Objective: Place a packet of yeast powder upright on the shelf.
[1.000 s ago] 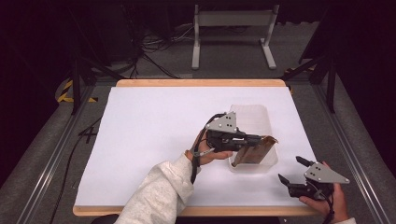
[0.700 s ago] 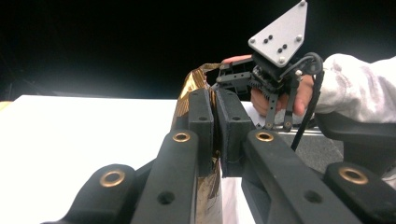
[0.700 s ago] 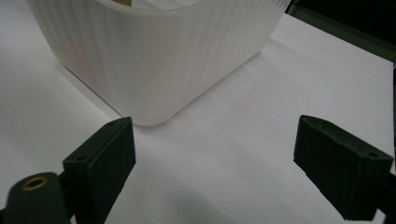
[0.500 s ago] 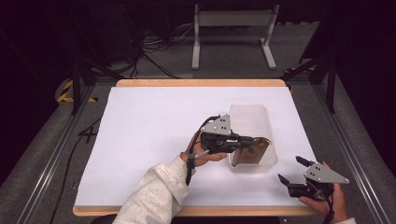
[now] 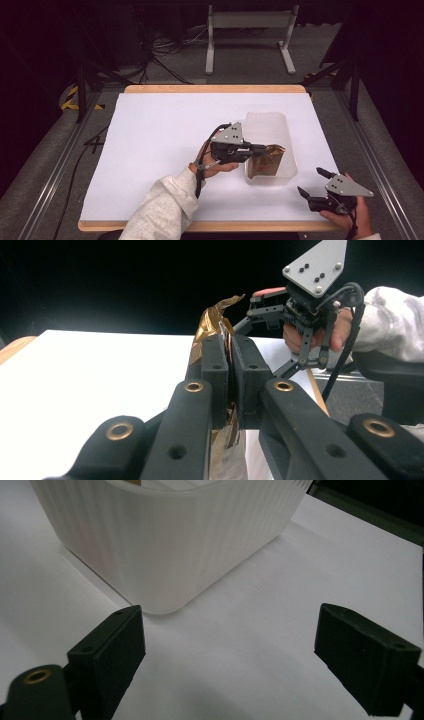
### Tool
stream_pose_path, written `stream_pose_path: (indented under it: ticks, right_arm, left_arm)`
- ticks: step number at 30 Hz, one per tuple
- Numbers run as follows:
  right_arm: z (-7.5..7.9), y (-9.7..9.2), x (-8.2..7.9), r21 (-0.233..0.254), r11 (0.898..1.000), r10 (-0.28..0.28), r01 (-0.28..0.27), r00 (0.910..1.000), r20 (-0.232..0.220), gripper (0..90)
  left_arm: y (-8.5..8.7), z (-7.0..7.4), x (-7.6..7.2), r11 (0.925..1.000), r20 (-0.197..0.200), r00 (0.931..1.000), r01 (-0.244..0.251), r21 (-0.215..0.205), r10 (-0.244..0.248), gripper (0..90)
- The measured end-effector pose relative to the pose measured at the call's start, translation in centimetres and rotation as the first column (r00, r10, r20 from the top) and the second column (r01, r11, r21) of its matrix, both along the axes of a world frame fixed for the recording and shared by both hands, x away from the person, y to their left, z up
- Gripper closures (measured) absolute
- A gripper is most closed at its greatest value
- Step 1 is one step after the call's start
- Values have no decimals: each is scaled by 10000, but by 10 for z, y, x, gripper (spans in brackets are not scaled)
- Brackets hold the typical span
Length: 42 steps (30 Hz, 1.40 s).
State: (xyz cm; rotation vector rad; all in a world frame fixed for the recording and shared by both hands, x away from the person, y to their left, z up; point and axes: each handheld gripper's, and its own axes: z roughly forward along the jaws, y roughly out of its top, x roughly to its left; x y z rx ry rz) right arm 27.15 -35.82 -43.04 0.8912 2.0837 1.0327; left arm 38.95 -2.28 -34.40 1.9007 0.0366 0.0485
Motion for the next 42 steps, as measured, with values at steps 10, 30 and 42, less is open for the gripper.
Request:
stream_pose_path:
  ticks: [10,30,42]
  right_arm:
    - [0,0,0,-6,10000,-2,2,10000,2,134]
    - [0,0,0,22,10000,-42,42,10000,-2,133]
    - [-1,-1,1,49,10000,-32,32,10000,-43,131]
  left_arm:
    - [0,0,-1,9999,158,9998,-90,68,89,855]
    - [-3,5,-9,9968,937,9949,-425,670,361,839]
    - [-3,11,-14,9905,1702,9826,-926,1018,744,656]
